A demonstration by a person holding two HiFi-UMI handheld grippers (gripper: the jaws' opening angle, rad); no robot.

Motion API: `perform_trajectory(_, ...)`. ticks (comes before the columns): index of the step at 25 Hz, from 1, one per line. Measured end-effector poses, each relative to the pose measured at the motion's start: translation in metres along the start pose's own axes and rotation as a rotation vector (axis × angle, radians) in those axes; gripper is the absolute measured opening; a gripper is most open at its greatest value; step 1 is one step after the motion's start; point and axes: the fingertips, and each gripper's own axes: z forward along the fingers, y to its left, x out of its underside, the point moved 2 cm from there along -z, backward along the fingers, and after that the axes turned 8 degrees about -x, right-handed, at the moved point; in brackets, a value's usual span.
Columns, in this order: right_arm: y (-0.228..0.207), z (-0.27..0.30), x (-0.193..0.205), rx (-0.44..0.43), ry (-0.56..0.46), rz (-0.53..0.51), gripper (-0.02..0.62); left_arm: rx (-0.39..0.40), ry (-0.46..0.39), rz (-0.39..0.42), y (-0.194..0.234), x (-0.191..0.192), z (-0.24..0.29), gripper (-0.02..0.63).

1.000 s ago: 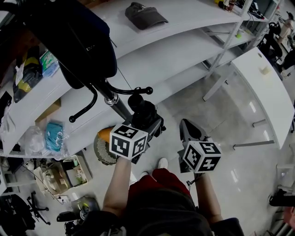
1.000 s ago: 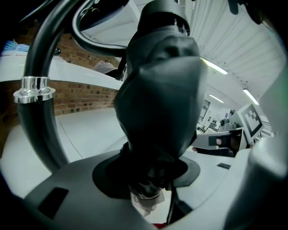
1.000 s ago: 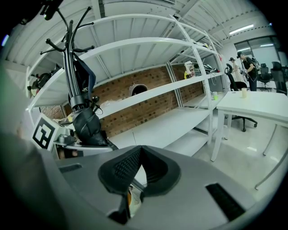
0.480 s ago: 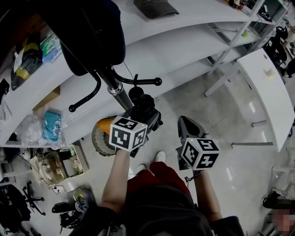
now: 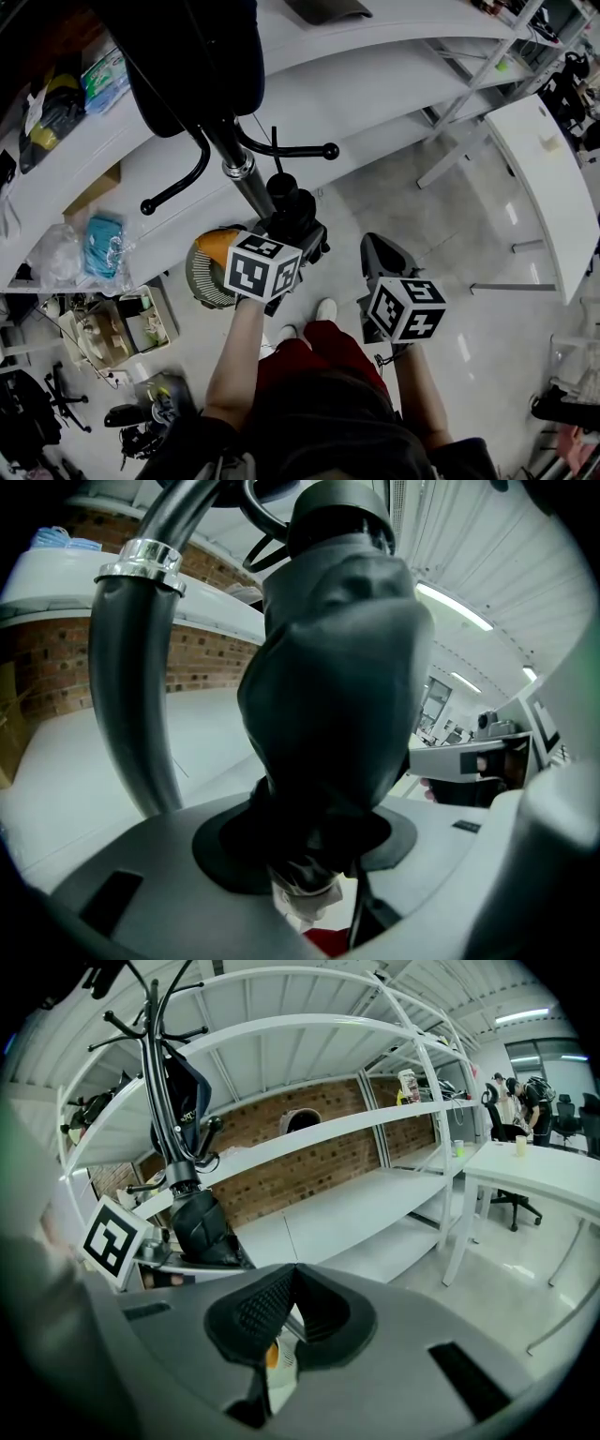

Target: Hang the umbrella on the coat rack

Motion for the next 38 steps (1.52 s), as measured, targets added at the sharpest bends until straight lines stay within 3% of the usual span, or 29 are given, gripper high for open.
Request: perform_trajectory(38,0.027,-0.003,0.043,0.015,0.061,0.016,0.018,-0.014,0.066,0.01,0.021,0.047,0.012,0.204)
